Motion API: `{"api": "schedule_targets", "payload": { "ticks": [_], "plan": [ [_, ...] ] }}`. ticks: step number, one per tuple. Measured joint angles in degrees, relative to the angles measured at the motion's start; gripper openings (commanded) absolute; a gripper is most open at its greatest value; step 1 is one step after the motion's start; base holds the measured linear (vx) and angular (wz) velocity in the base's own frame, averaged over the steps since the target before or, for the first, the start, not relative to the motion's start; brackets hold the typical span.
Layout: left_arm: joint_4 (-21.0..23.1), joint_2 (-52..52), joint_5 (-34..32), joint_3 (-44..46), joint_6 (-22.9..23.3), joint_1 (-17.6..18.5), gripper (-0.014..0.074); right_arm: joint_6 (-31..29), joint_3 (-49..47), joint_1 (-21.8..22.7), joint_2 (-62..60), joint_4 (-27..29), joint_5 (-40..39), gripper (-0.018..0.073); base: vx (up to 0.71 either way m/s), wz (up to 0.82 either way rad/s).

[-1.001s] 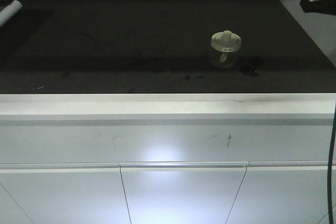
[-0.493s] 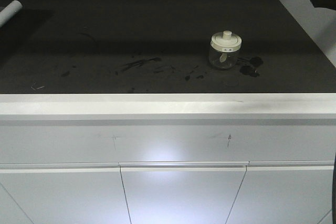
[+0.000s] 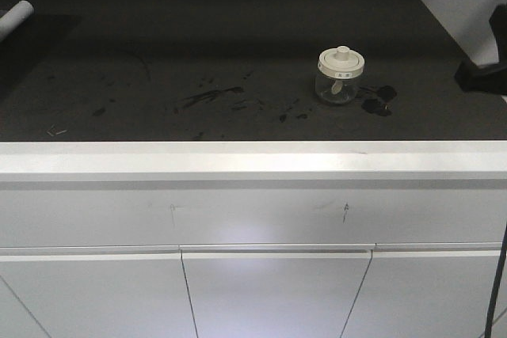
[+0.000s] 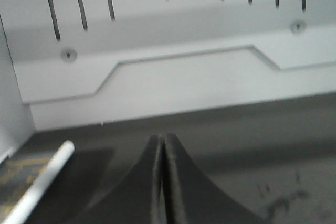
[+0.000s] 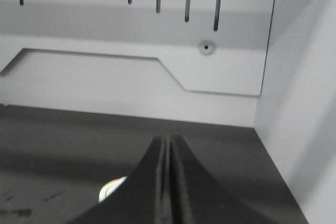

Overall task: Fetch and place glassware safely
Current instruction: 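Release the bar and bring the right gripper toward the glass jar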

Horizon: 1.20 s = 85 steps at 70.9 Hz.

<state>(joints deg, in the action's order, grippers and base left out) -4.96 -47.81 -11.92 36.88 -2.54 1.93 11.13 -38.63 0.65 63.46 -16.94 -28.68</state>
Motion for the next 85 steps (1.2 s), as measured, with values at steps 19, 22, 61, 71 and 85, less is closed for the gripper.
{"api": "schedule_targets", "payload": {
  "ticks": [19,22,61,71,85],
  "plan": [
    [0.0,11.2,0.1,-14.7,0.0,0.0,-0.0007,0.2,5.6,0.0,-4.0,-1.0,-0.5,-0.0001,0.00,0.00],
    [0.0,13.0,0.2,-16.8,0.0,0.0,-0.0007,0.2,6.3,0.0,-4.5,-1.5,-0.5,-0.0001,0.00,0.00],
    [0.0,32.7,8.7,-29.3,0.1,0.0,-0.0007,0.4,8.2,0.0,-5.4,-3.0,-1.1,-0.0001,0.00,0.00],
    [0.0,33.2,9.0,-29.3,0.1,0.0,-0.0007,0.4,8.2,0.0,-5.2,-3.1,-1.0,0.0003,0.00,0.00],
    [0.0,33.2,9.0,-29.3,0.1,0.0,-0.0007,2.1,8.2,0.0,-1.0,-3.1,-2.8,0.0065,0.00,0.00]
  ]
}}
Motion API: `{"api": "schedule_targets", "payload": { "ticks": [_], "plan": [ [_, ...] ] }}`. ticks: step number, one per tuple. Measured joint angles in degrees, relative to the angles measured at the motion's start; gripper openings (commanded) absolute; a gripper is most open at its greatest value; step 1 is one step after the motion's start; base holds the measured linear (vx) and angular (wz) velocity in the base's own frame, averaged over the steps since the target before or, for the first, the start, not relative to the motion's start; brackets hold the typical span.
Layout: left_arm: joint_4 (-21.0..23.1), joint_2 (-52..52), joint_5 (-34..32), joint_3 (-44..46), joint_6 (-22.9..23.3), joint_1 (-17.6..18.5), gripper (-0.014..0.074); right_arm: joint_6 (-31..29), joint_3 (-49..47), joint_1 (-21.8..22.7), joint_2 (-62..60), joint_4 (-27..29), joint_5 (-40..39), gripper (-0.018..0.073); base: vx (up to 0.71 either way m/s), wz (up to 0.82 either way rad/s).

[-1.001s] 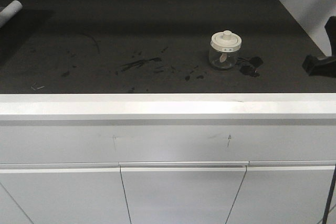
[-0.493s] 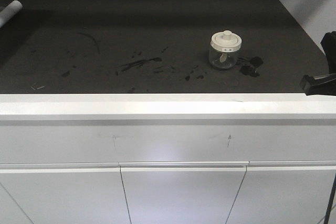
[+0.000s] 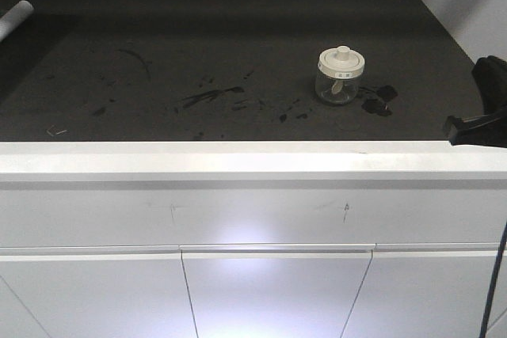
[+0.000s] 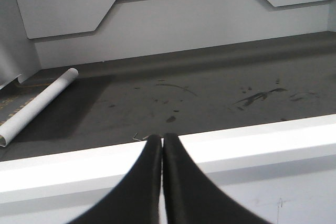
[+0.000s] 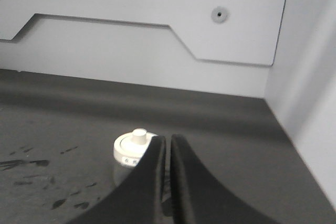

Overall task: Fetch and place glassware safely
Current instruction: 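Release the bar and bring the right gripper toward the glass jar, then close the right gripper around the white lid of the glass jar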

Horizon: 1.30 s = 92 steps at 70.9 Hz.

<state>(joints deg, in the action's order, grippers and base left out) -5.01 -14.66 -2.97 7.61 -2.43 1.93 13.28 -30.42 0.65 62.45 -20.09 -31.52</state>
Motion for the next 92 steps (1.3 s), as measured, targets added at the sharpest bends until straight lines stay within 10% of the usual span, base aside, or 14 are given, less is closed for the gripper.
{"api": "schedule_targets", "payload": {
  "ticks": [27,92],
  "plan": [
    [0.0,0.0,0.1,0.0,0.0,0.0,-0.0007,9.9,-9.2,0.0,17.6,-11.4,-6.2,0.0348,0.00,0.00],
    [0.0,0.0,0.4,0.0,0.0,0.0,-0.0007,19.3,-59.0,-3.5,63.1,-20.2,-0.2,0.0349,0.00,0.00]
  ]
}}
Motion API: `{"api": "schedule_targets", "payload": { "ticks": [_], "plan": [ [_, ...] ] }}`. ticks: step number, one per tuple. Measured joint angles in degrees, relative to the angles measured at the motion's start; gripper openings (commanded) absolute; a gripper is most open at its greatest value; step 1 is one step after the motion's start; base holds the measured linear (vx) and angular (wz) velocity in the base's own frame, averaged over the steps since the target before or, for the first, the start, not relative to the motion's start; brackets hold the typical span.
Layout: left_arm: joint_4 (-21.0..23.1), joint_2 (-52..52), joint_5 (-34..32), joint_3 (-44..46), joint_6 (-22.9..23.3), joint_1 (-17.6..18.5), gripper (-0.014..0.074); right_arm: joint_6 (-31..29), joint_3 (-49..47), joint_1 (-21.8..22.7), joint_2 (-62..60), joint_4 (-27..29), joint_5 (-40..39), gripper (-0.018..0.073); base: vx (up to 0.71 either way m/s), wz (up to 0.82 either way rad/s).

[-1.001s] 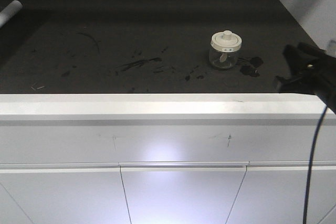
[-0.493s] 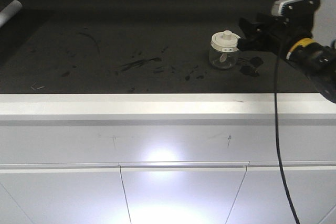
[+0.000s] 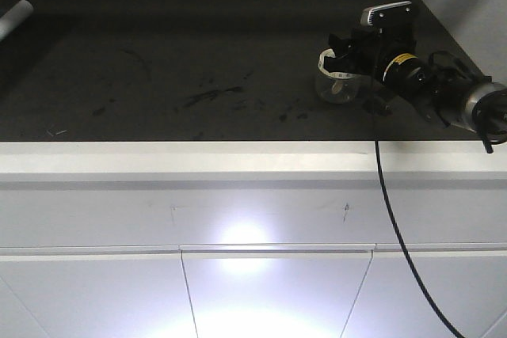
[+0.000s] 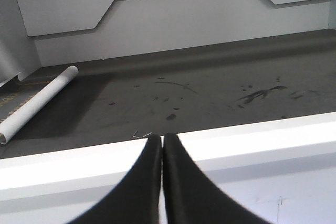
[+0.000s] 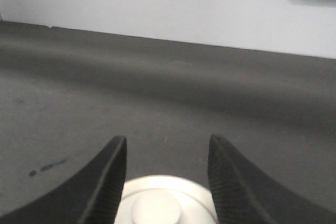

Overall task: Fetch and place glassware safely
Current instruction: 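Close the right gripper around the white lid of the glass jar, then lift the jar with the right gripper and pull it out toward the robot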

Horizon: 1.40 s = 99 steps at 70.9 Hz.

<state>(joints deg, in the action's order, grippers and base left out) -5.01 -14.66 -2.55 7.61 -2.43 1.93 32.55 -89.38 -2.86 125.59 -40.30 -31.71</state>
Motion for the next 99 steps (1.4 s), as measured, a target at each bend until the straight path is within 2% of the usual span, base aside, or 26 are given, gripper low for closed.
{"api": "schedule_targets", "payload": {
  "ticks": [23,31,37,50,64,83,99],
  "plan": [
    [0.0,0.0,0.0,0.0,0.0,0.0,-0.0007,0.1,-0.1,0.0,1.4,-1.1,0.1,0.0348,0.00,0.00],
    [0.0,0.0,0.1,0.0,0.0,0.0,-0.0007,0.1,-0.4,0.0,1.4,-1.2,0.9,0.0317,0.00,0.00],
    [0.0,0.0,0.1,0.0,0.0,0.0,-0.0007,0.1,-0.5,0.0,1.4,-1.3,1.4,0.0247,0.00,0.00],
    [0.0,0.0,0.1,0.0,0.0,0.0,-0.0007,0.0,-0.5,0.0,1.4,-1.3,1.6,-0.0015,0.00,0.00],
    [0.0,0.0,0.1,0.0,0.0,0.0,-0.0007,0.1,-0.5,0.0,1.1,-1.4,2.1,-0.0008,0.00,0.00],
    [0.0,0.0,0.1,0.0,0.0,0.0,-0.0007,5.2,1.4,0.0,-5.8,-4.9,7.1,-0.0003,0.00,0.00],
    [0.0,0.0,0.1,0.0,0.0,0.0,-0.0007,7.0,15.3,0.0,-19.2,-6.1,5.8,-0.0003,0.00,0.00]
  ]
}}
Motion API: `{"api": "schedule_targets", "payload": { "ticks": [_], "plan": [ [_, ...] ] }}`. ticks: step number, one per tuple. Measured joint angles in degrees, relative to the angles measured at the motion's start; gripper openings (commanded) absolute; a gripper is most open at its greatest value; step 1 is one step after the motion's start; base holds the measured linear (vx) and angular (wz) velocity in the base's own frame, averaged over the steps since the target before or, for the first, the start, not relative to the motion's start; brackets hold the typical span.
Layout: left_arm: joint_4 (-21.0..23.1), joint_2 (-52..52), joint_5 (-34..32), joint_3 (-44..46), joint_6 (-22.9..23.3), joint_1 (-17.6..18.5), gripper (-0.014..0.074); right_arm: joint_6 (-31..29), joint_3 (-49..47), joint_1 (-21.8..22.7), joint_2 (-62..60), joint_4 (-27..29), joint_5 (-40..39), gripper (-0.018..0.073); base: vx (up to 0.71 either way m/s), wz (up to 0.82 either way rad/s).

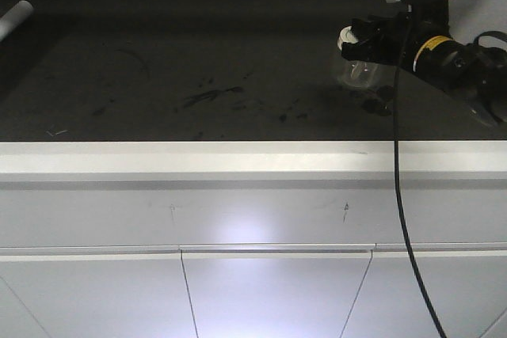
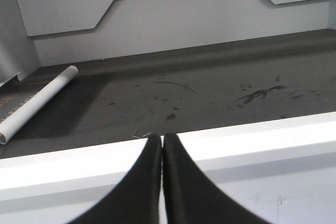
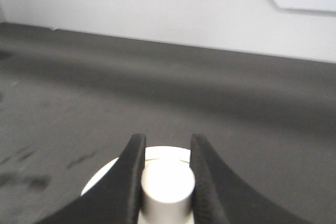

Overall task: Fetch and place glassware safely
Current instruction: 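Lift the jar with the right gripper and pull it out toward the robot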

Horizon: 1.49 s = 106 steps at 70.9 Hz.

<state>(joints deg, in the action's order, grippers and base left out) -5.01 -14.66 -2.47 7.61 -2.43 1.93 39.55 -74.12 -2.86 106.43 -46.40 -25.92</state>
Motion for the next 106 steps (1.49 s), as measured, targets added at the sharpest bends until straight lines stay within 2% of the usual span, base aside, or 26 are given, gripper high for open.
{"api": "schedule_targets", "payload": {
  "ticks": [25,37,74,89,106],
  "plan": [
    [0.0,0.0,0.0,0.0,0.0,0.0,-0.0007,0.0,25.5,-0.1,-20.6,-2.0,-6.4,-0.0003,0.00,0.00],
    [0.0,0.0,0.0,0.0,0.0,0.0,-0.0007,-0.5,32.5,-4.4,-27.1,-2.2,-7.2,-0.0003,0.00,0.00],
    [0.0,0.0,0.0,0.0,0.0,0.0,-0.0007,-0.8,35.3,-28.7,-34.6,-2.6,-7.3,-0.0003,0.00,0.00],
    [0.0,0.0,0.0,0.0,0.0,0.0,-0.0007,-0.7,35.3,-33.5,-36.3,-2.6,-7.9,-0.0003,0.00,0.00],
    [0.0,0.0,0.0,0.0,0.0,0.0,-0.0007,0.2,35.3,-34.1,-36.5,-3.0,-12.3,-0.0003,0.00,0.00]
  ]
}}
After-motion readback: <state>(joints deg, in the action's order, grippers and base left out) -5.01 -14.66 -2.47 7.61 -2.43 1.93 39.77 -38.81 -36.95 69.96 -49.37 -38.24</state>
